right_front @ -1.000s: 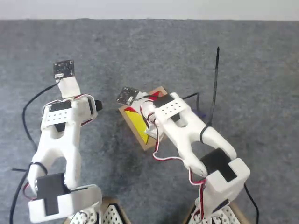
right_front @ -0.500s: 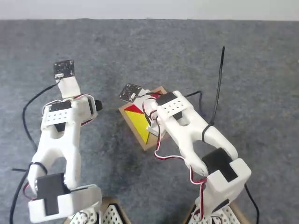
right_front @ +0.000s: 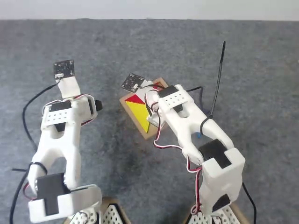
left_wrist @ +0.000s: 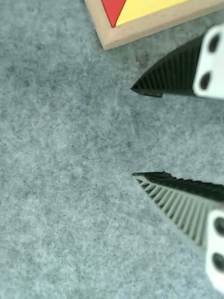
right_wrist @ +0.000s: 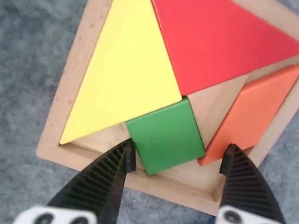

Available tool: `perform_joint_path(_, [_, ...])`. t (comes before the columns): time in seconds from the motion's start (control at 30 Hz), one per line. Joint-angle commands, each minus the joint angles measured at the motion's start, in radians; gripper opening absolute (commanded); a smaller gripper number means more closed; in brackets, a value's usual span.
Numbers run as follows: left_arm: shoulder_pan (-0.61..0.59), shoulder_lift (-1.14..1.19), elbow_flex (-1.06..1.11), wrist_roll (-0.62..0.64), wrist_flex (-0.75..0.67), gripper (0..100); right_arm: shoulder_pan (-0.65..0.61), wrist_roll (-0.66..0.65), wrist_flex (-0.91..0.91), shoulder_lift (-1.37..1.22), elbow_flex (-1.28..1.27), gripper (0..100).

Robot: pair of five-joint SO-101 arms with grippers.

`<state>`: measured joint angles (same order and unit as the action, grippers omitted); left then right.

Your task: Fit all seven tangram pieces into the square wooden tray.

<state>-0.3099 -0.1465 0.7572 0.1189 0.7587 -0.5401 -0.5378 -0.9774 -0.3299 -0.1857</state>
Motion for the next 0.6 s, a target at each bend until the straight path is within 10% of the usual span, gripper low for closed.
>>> perform_joint_path(0.0, [0.005,-0.011,-0.012,-0.011,-0.012,25,0.005,0.021,0.004,0.102,0.025,28.5])
perform_joint_path(0.3, [0.005,-0.014,-0.01,-0.011,-0.012,25,0.065,0.077,0.019,0.46,-0.163,28.5])
perform_joint_path(0.57, [0.006,-0.012,-0.008,-0.011,-0.012,25,0.174,0.048,0.101,0.282,-0.209,28.5])
